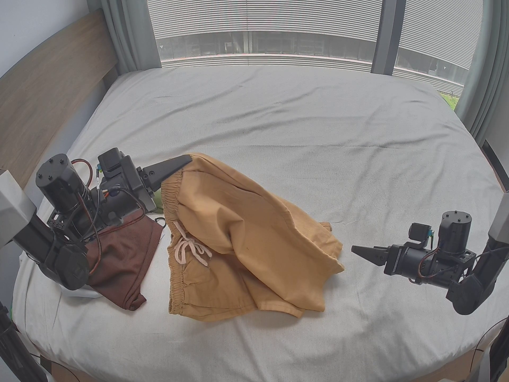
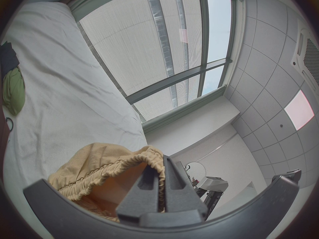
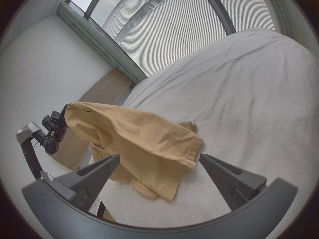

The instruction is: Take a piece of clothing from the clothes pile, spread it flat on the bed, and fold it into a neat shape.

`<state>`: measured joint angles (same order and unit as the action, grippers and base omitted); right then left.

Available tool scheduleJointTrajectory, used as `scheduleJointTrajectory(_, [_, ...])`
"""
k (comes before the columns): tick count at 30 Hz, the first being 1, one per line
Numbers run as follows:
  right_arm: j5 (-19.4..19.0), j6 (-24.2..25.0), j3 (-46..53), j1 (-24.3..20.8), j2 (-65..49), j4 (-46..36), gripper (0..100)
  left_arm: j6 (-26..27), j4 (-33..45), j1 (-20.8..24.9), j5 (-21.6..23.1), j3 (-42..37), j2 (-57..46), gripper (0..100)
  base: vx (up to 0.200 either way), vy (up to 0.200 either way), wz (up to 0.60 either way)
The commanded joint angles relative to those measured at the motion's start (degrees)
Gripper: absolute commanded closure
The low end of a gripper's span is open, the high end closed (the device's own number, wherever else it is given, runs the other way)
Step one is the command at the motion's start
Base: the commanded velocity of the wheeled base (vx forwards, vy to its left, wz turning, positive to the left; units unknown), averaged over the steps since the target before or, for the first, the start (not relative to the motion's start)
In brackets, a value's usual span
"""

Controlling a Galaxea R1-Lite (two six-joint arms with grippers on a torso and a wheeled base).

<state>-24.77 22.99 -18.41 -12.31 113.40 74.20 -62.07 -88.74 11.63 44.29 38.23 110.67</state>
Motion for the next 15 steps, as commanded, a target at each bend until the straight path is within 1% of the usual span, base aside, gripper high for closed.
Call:
scheduleJointTrajectory(1, [-0.2,-0.1,0.2,-0.3,7.5,3.2,0,-0.1,0.0,-0.5,0.0,0.2,0.2,100,0.0,0.0,0.0])
scheduleJointTrajectory(6, [-0.2,0.0,0.2,-0.7,13.6,8.2,0,0.0,0.0,-0.5,0.0,0.2,0.2,100,0.0,0.0,0.0])
scheduleJointTrajectory(9, [-0.1,0.7,0.2,-1.3,15.3,10.0,0,0.0,0.0,-0.5,0.0,0.2,0.1,100,0.0,0.0,0.0])
scheduleJointTrajectory(12, [0.0,2.0,0.2,-2.2,18.4,13.8,0,0.0,0.0,-0.6,0.0,0.2,0.1,100,0.0,0.0,0.0])
scheduleJointTrajectory(15, [-0.1,2.3,0.0,-2.6,19.6,14.0,0,0.0,0.0,-0.6,0.0,0.2,0.0,100,0.0,0.0,0.0])
